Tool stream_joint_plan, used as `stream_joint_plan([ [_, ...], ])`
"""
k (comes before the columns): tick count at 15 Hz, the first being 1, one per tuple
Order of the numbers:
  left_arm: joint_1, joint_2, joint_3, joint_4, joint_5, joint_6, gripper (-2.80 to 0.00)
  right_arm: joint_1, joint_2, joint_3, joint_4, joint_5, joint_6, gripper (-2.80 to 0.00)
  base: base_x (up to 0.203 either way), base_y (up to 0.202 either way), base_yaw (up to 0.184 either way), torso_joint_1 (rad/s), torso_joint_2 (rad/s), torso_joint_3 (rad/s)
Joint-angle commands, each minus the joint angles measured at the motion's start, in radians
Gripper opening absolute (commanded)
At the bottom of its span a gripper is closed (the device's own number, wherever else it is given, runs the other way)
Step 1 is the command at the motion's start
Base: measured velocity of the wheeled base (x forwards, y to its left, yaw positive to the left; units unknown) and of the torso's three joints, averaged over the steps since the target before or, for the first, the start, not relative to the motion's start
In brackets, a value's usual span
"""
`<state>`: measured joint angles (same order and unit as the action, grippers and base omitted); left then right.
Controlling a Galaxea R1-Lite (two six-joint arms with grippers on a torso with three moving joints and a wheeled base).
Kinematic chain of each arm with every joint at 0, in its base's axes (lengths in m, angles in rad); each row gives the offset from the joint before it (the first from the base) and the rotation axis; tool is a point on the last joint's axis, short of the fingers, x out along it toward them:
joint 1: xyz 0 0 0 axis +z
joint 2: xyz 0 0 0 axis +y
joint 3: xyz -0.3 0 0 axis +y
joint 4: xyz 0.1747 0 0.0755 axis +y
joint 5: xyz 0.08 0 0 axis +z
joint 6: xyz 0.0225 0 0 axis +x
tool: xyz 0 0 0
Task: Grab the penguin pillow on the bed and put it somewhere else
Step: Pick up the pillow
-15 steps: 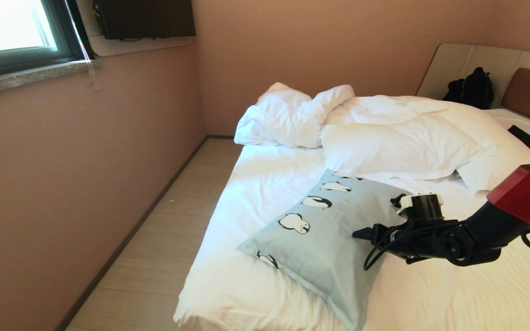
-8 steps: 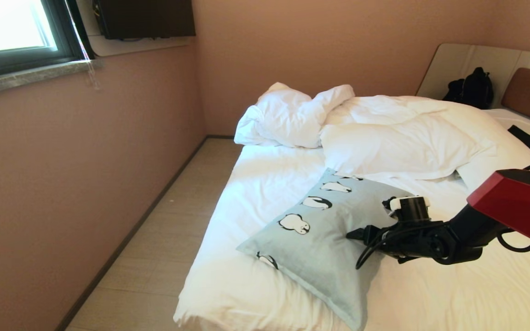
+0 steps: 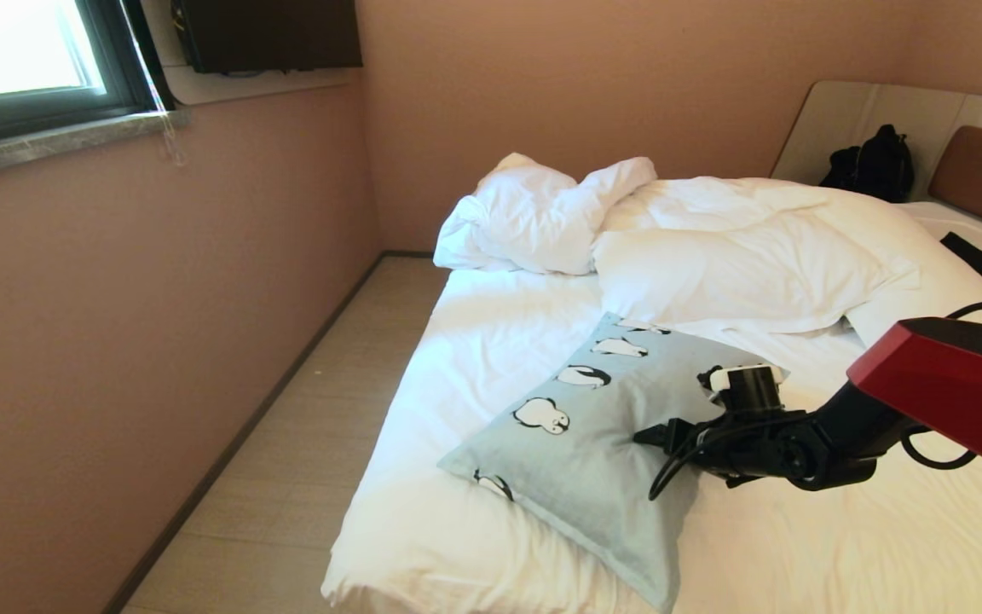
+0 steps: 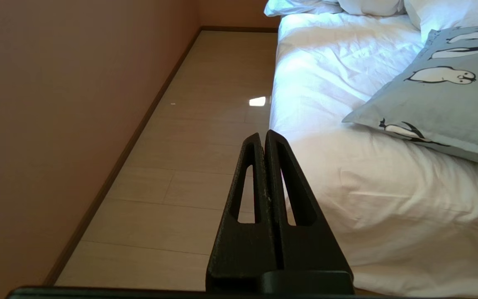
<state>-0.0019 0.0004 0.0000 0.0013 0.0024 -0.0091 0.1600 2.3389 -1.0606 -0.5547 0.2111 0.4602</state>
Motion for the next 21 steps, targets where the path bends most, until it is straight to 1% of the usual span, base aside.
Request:
stream_joint_plan([
  [1, 0.000, 0.000, 0.002, 0.000, 0.001, 0.000, -2.80, 0.001, 0.002, -0.003, -0.006, -0.011, 0.003, -2.80, 0.000, 0.000, 0.000, 0.000, 0.00, 0.000],
  [3, 0.000, 0.000, 0.002, 0.000, 0.001, 0.000, -2.80, 0.001, 0.009, -0.015, -0.005, -0.025, 0.003, -2.80, 0.000, 0.000, 0.000, 0.000, 0.00, 0.000],
  [7, 0.000, 0.000, 0.002, 0.000, 0.001, 0.000, -2.80, 0.003, 0.023, -0.053, -0.001, -0.026, 0.006, -2.80, 0.000, 0.000, 0.000, 0.000, 0.00, 0.000],
  [10, 0.000, 0.000, 0.002, 0.000, 0.001, 0.000, -2.80, 0.001, -0.001, -0.065, -0.001, -0.026, 0.044, -2.80, 0.000, 0.000, 0.000, 0.000, 0.00, 0.000],
  [14, 0.000, 0.000, 0.002, 0.000, 0.001, 0.000, -2.80, 0.001, -0.135, -0.077, 0.006, -0.023, 0.095, -2.80, 0.000, 0.000, 0.000, 0.000, 0.00, 0.000],
  [16, 0.000, 0.000, 0.002, 0.000, 0.001, 0.000, -2.80, 0.002, -0.235, -0.094, 0.051, -0.009, 0.119, -2.80, 0.000, 0.000, 0.000, 0.000, 0.00, 0.000],
  [19, 0.000, 0.000, 0.002, 0.000, 0.001, 0.000, -2.80, 0.004, -0.365, -0.126, 0.106, 0.056, 0.188, -2.80, 0.000, 0.000, 0.000, 0.000, 0.00, 0.000],
  [21, 0.000, 0.000, 0.002, 0.000, 0.001, 0.000, -2.80, 0.004, -0.452, -0.132, 0.148, 0.086, 0.209, -2.80, 0.000, 0.000, 0.000, 0.000, 0.00, 0.000],
])
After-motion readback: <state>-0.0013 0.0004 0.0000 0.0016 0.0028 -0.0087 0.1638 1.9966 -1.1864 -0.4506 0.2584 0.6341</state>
